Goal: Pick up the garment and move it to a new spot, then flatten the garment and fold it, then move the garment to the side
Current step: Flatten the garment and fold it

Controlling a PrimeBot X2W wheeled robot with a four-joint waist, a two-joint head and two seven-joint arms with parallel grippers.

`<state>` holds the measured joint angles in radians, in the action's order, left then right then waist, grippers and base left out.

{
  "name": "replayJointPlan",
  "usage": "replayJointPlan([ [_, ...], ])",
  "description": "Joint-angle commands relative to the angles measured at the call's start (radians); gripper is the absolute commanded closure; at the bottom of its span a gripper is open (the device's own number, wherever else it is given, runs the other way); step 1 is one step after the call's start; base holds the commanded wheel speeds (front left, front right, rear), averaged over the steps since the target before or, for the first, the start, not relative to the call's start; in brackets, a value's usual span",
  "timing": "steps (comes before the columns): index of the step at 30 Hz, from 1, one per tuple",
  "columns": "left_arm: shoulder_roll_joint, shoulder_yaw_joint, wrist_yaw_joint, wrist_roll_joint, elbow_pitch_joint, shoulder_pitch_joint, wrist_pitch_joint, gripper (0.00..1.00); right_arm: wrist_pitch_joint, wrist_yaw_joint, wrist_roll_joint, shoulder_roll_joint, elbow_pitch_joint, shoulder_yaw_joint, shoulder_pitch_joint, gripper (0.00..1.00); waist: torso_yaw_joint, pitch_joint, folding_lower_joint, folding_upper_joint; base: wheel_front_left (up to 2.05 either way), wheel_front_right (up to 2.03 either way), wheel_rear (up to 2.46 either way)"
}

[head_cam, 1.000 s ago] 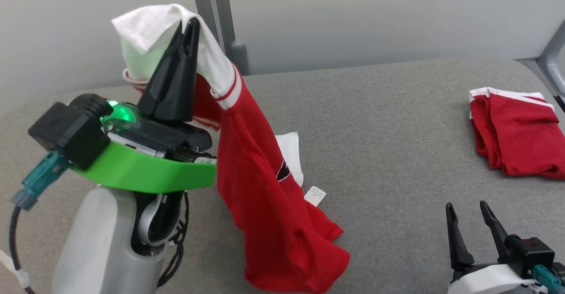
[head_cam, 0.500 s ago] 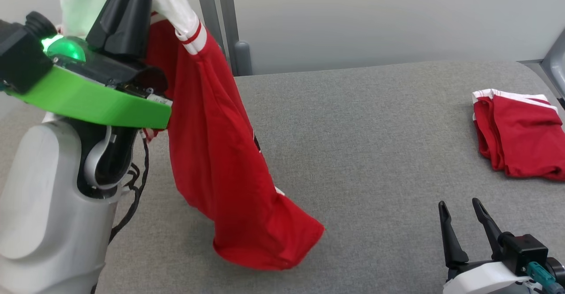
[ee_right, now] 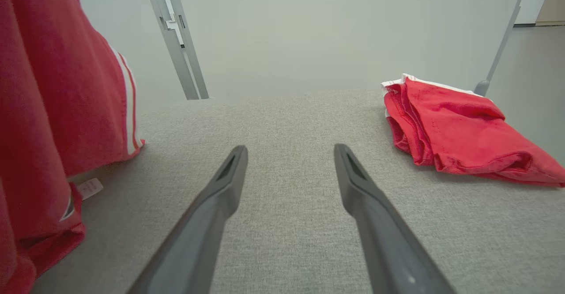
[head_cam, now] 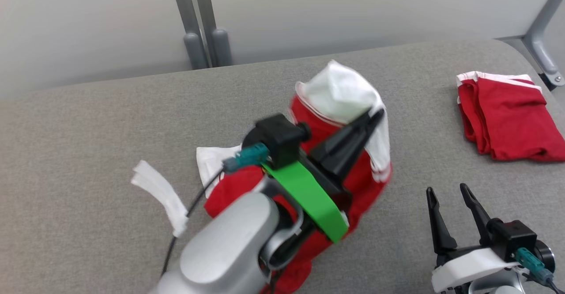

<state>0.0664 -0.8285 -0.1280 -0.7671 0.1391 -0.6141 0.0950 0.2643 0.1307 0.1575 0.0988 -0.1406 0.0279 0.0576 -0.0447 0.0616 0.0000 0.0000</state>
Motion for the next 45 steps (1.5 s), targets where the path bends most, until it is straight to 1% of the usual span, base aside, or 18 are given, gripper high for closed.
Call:
replayJointPlan([
  [1,-0.003,-0.054,-0.003,-0.010,0.039,0.009,0.019,1.00,0.000,0.000,0.005,-0.002,-0.001,0.007,-0.021,0.00,-0.041,0.040,0.0000,0.0000,0.00,0.00,0.00],
  [5,-0.013,-0.206,-0.003,-0.021,0.175,0.018,0.075,1.00,0.000,0.000,0.008,-0.005,-0.006,0.008,-0.039,0.00,-0.073,0.070,0.0000,0.0000,0.00,0.00,0.00],
  [6,-0.015,-0.243,-0.003,-0.039,0.191,0.017,0.093,0.64,0.000,0.000,0.009,-0.007,-0.007,0.009,-0.045,0.00,-0.083,0.078,0.0000,0.0000,0.00,0.00,0.00],
  [7,-0.015,-0.261,-0.003,-0.053,0.201,0.017,0.112,0.48,0.000,0.000,0.010,-0.008,-0.009,0.007,-0.047,0.00,-0.090,0.083,0.0000,0.0000,0.00,0.00,0.00],
  [8,-0.014,-0.285,-0.002,-0.074,0.213,0.016,0.123,0.00,0.000,0.000,0.011,-0.009,-0.010,0.001,-0.048,0.00,-0.096,0.088,0.0000,0.0000,0.00,0.00,0.00],
  [13,-0.015,-0.350,0.013,-0.147,0.213,-0.009,0.157,0.00,0.000,0.000,0.013,-0.014,-0.004,-0.017,-0.036,0.00,-0.106,0.094,0.0000,0.0000,0.00,0.00,0.00],
  [17,-0.015,-0.352,0.019,-0.201,0.154,-0.022,0.167,0.00,0.000,0.000,0.010,-0.016,-0.003,-0.037,-0.017,0.00,-0.103,0.080,0.0000,0.0000,0.00,0.00,0.00],
  [19,-0.013,-0.331,0.047,-0.193,0.135,-0.027,0.170,0.00,0.000,0.000,0.007,-0.015,-0.001,-0.045,-0.011,0.00,-0.100,0.072,0.0000,0.0000,0.00,0.00,0.00],
  [21,-0.008,-0.285,0.091,-0.174,0.136,-0.022,0.170,0.00,0.000,0.000,0.006,-0.014,0.002,-0.054,-0.003,0.00,-0.097,0.063,0.0000,0.0000,0.00,0.00,0.00],
  [24,0.072,-0.209,0.168,-0.158,0.147,0.012,0.170,0.00,0.000,0.000,0.003,-0.016,0.007,-0.060,0.003,0.00,-0.092,0.057,0.0000,0.0000,0.00,0.00,0.00],
  [25,0.101,-0.195,0.185,-0.160,0.149,0.019,0.164,0.00,0.000,0.000,0.002,-0.017,0.009,-0.062,0.004,0.00,-0.090,0.057,0.0000,0.0000,0.00,0.00,0.00],
  [27,0.169,-0.154,0.228,-0.176,0.149,0.032,0.152,0.00,0.000,0.000,0.003,-0.020,0.011,-0.065,0.013,0.00,-0.084,0.056,0.0000,0.0000,0.00,0.00,0.00],
  [30,0.290,-0.112,0.296,-0.198,0.165,0.063,0.096,0.00,0.000,0.000,0.007,-0.022,0.010,-0.066,0.019,0.00,-0.077,0.060,0.0000,0.0000,0.00,0.00,0.00],
  [32,0.338,-0.084,0.320,-0.252,0.174,0.100,0.044,0.00,0.000,0.000,0.008,-0.024,0.011,-0.070,0.018,0.00,-0.072,0.064,0.0000,0.0000,0.00,0.00,0.00],
  [34,0.387,-0.062,0.348,-0.265,0.194,0.100,0.014,0.00,0.000,0.000,0.009,-0.027,0.009,-0.064,0.015,0.00,-0.069,0.069,0.0000,0.0000,0.00,0.00,0.00],
  [37,0.390,-0.053,0.351,-0.307,0.225,0.106,-0.036,0.00,0.000,0.000,0.010,-0.027,0.008,-0.061,0.004,0.00,-0.064,0.078,0.0000,0.0000,0.00,0.00,0.00],
  [41,0.364,-0.062,0.301,-0.359,0.275,0.085,-0.115,0.00,0.000,0.000,0.011,-0.026,0.006,-0.051,-0.011,0.00,-0.066,0.092,0.0000,0.0000,0.00,0.00,0.00],
  [45,0.326,-0.075,0.278,-0.372,0.364,0.055,-0.150,0.00,0.000,0.000,0.012,-0.022,0.004,-0.039,-0.026,0.00,-0.077,0.107,0.0000,0.0000,0.00,0.00,0.00],
])
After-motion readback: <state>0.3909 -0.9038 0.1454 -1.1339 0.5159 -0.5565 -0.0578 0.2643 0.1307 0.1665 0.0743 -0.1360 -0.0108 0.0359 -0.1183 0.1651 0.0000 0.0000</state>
